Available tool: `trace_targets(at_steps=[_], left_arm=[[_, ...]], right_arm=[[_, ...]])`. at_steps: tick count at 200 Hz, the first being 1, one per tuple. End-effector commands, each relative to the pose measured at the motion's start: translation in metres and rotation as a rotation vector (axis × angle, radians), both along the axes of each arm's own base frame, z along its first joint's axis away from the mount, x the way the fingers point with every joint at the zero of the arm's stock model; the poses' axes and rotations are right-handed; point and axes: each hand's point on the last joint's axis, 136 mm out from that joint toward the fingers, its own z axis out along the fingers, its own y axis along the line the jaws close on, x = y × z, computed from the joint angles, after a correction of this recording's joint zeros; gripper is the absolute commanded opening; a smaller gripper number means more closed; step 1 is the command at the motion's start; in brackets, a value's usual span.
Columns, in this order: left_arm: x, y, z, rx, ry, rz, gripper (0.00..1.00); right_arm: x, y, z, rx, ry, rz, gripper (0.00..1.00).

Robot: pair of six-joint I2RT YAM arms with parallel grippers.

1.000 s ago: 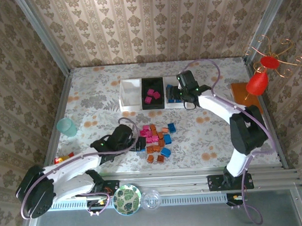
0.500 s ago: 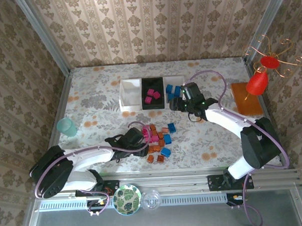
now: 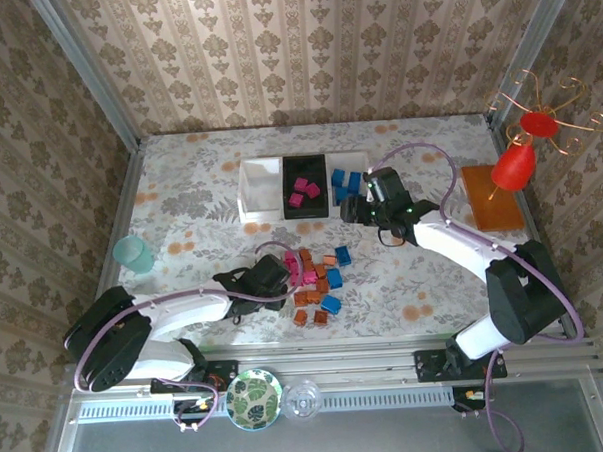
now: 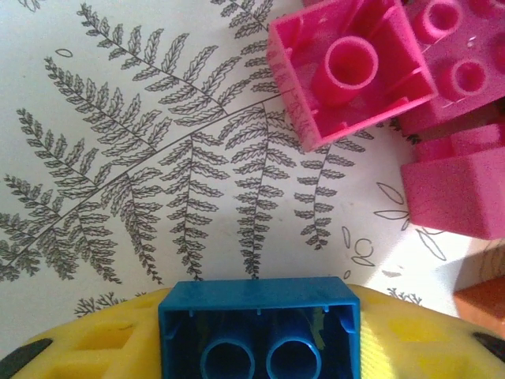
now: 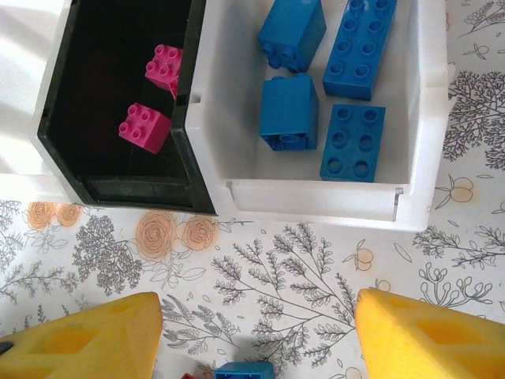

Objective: Sort the legos into containers by color
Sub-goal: Pick up the lego from the middle-left of the table, then place the lego in the container.

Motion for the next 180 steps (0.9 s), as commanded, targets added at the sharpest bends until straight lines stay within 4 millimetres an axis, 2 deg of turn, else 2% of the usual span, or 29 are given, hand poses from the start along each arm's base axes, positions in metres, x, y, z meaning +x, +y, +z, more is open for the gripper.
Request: trace_targets(at_steps=[1, 19, 28, 32, 40, 61, 80, 111, 134, 150, 180], left_arm=[[-0.004, -0.022, 0.014, -0.098, 0.007, -0.047, 0.45], [0.005, -0.036, 0.039, -0.145, -0.034, -0.074, 0.44], [0.012, -0.046, 0.054, -0.167, -0.063, -0.091, 0.44], [0.016, -0.051, 0.060, -0.177, -0.074, -0.100, 0.44], [0.024, -0.063, 0.073, -0.198, -0.091, -0.119, 0.43], [0.053, -0.098, 0.105, -0.254, -0.140, -0.169, 0.42], [0.087, -0.127, 0.129, -0.282, -0.199, -0.196, 0.42], [0.147, -0.171, 0.148, -0.345, -0.224, -0.207, 0.42], [0.185, -0.198, 0.153, -0.341, -0.234, -0.211, 0.43], [0.206, -0.210, 0.155, -0.339, -0.237, -0.201, 0.43], [0.239, -0.223, 0.144, -0.358, -0.215, -0.152, 0.43]], right_arm=[[-0.002, -0.007, 0.010, 0.011, -0.041, -0.036, 0.67], [-0.010, -0.014, 0.007, 0.009, -0.044, -0.054, 0.67], [-0.016, -0.018, -0.002, 0.002, -0.029, -0.064, 0.67], [-0.018, -0.020, 0.006, 0.012, -0.052, -0.071, 0.67], [-0.025, -0.025, 0.002, 0.008, -0.048, -0.083, 0.67], [-0.042, -0.038, -0.010, 0.001, -0.037, -0.113, 0.67], [-0.057, -0.046, -0.021, -0.004, -0.018, -0.127, 0.67], [-0.079, -0.057, -0.036, -0.010, 0.014, -0.137, 0.67], [-0.091, -0.062, -0.042, -0.009, 0.026, -0.142, 0.67], [-0.097, -0.064, -0.043, -0.003, 0.029, -0.143, 0.67], [-0.105, -0.065, -0.044, 0.016, 0.033, -0.141, 0.67]])
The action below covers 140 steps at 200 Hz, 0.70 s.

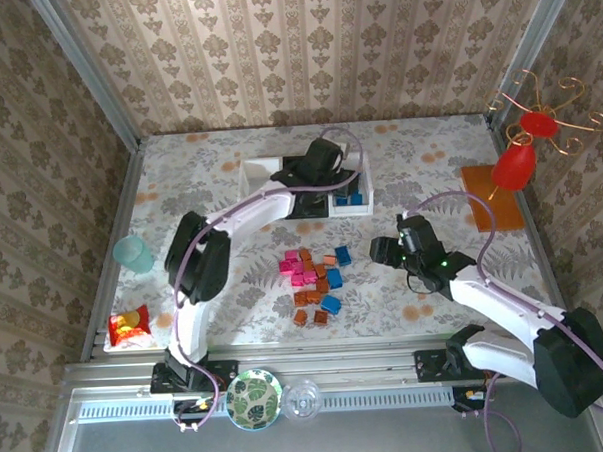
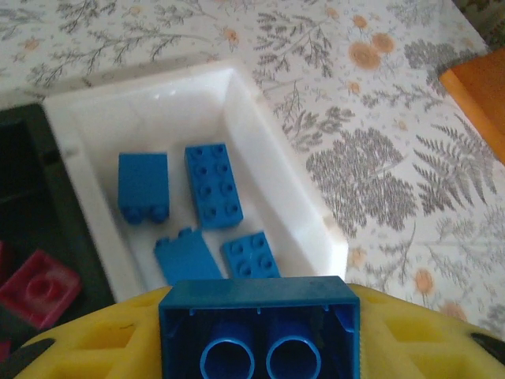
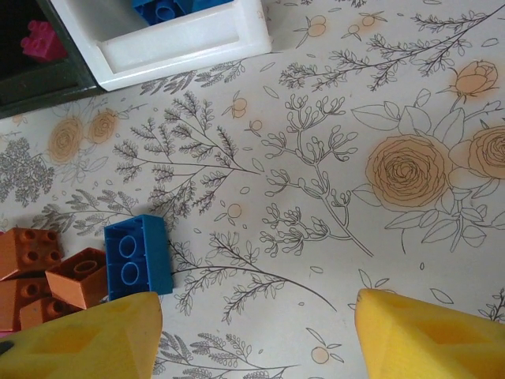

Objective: Sort the legos into containers by color
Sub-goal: Place the lego in the container.

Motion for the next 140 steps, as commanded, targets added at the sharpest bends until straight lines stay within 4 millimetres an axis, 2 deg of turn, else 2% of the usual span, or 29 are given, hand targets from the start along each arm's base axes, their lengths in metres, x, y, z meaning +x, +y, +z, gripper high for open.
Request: trace_targets(at_steps=[1, 30, 48, 67, 79, 108, 120, 126, 140], left_arm=[[0.015, -0.005, -0.003, 0.001, 0.035, -0.005, 0.44], [0.028, -0.021, -0.005, -0.027, 0.057, -0.006, 0.50], [0.032, -0.026, -0.005, -0.046, 0.062, -0.003, 0.64], [0.031, -0.028, 0.008, -0.082, 0.055, -0.008, 0.75], [0.028, -0.027, 0.023, -0.104, 0.039, -0.013, 0.79], [0.009, -0.016, 0.063, -0.169, -0.022, -0.024, 0.85], [-0.004, -0.010, 0.082, -0.209, -0.046, -0.037, 0.87], [-0.012, -0.005, 0.083, -0.214, -0.047, -0.041, 0.88], [-0.032, 0.009, 0.100, -0.241, -0.080, -0.053, 0.91]], right_arm=[[-0.009, -0.005, -0.003, 0.005, 0.017, -0.023, 0.67], [-0.012, -0.007, 0.000, 0.011, 0.008, -0.025, 0.67], [-0.012, -0.007, 0.004, 0.013, 0.004, -0.025, 0.67], [-0.012, -0.007, 0.008, 0.016, -0.002, -0.024, 0.68], [-0.013, -0.006, 0.011, 0.023, -0.009, -0.021, 0.68], [-0.013, -0.003, 0.016, 0.034, -0.017, -0.012, 0.69], [-0.012, 0.001, 0.018, 0.042, -0.018, 0.002, 0.69], [-0.011, 0.004, 0.020, 0.047, -0.021, 0.011, 0.69], [-0.010, 0.012, 0.021, 0.047, -0.019, 0.035, 0.69]])
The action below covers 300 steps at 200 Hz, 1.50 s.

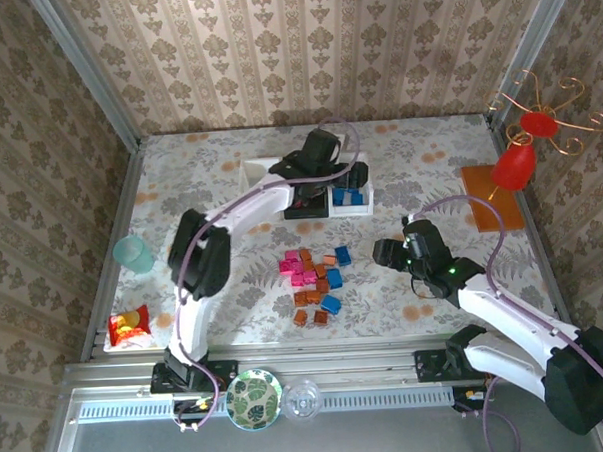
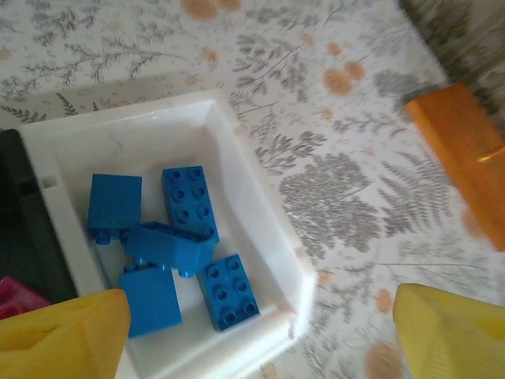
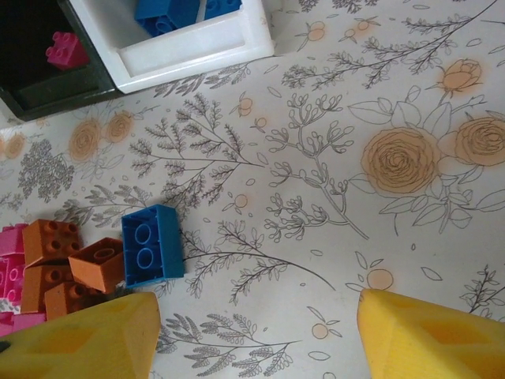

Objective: Sort the legos into containers by color
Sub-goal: Place the lego in the container, then pick up the lego from the center of the table.

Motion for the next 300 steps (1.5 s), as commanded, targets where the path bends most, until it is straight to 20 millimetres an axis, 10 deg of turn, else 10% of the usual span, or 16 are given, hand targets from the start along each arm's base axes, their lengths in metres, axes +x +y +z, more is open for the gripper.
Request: trace_targets(at_steps=[1, 62, 168, 197, 300], left_arm=[[-0.027, 0.009, 0.071, -0.140, -0.117, -0.030, 0.92], [-0.111, 0.098, 0.071, -0.148, -0.186, 0.028, 1.00], [-0.195, 0.240, -0.030, -0.004, -0.113, 0.298, 1.00], [-0.200, 0.256, -0.030, 0.023, -0.127, 0.326, 1.00], [-0.202, 0.265, -0.037, 0.056, -0.119, 0.342, 1.00]], right_arm=[[0.001, 0.014, 0.010, 0.024, 0.002, 0.035, 0.69], [-0.001, 0.077, 0.004, -0.009, 0.029, 0.235, 0.69], [0.017, 0.185, -0.009, -0.116, 0.064, 0.522, 0.61], [0.028, 0.210, -0.019, -0.178, 0.091, 0.557, 0.52], [0.045, 0.202, -0.061, -0.325, 0.184, 0.491, 0.42]])
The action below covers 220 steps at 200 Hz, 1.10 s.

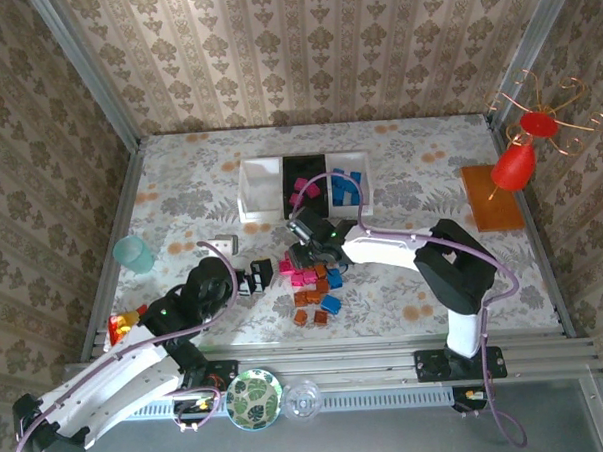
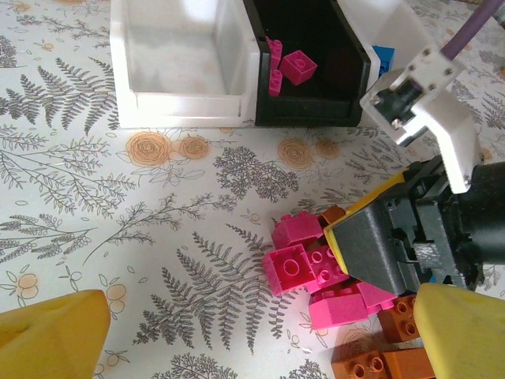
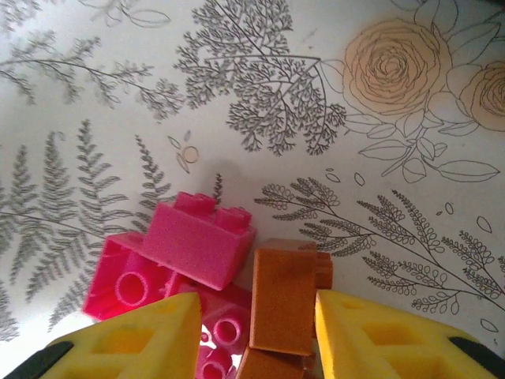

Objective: Sort the legos into containers by color
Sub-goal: Pick up the lego from the center of the table.

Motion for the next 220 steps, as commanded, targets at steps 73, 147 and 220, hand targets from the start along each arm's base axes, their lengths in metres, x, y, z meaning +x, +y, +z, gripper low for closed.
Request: trace_targets(at_steps=[73, 147, 220], left_arm=[[-0.001, 0.008, -0.009, 0.021, 0.020, 0.027, 1.00], [0.001, 0.010, -0.008, 0.026, 0.019, 0.037, 1.00], [0.003, 0.019, -0.009, 0.047, 0.016, 0.081, 1.00]], right_arm=[[0.010, -0.012, -0.023, -0.087, 0.034, -0.031, 0.42], [0.004, -0.011, -0.033, -0.091, 0.065, -0.008, 0.43], [0.016, -0.007, 0.020, 0.027, -0.054, 0.008, 0.23]])
